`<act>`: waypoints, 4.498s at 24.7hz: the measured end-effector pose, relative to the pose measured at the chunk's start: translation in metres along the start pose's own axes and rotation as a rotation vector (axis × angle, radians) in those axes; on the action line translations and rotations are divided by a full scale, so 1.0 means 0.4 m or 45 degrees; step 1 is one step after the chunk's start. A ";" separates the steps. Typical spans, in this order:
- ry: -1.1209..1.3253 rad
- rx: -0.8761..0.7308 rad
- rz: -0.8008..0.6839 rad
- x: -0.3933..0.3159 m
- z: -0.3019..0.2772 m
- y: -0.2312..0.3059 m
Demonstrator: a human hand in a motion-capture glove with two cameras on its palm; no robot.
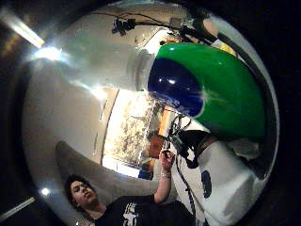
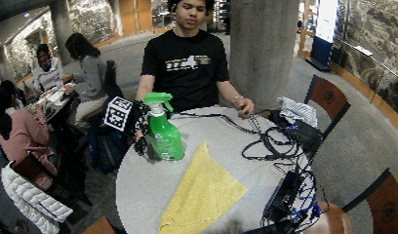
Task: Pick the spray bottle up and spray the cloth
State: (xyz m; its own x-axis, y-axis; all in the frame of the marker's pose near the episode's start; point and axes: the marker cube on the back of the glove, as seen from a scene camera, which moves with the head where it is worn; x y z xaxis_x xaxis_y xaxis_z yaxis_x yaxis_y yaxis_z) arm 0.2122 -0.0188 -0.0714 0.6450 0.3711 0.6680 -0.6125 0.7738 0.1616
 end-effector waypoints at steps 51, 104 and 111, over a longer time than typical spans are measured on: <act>1.187 -0.228 0.128 -0.151 -0.095 -0.255; -0.335 -0.153 -0.474 -0.389 0.338 0.088; -0.305 -0.322 -0.440 -0.413 0.508 0.178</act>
State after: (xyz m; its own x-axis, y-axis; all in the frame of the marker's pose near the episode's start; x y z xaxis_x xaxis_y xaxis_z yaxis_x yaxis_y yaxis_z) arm -0.0310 -0.1295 -0.0227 0.6494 -0.0348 0.7597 -0.2321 0.9422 0.2416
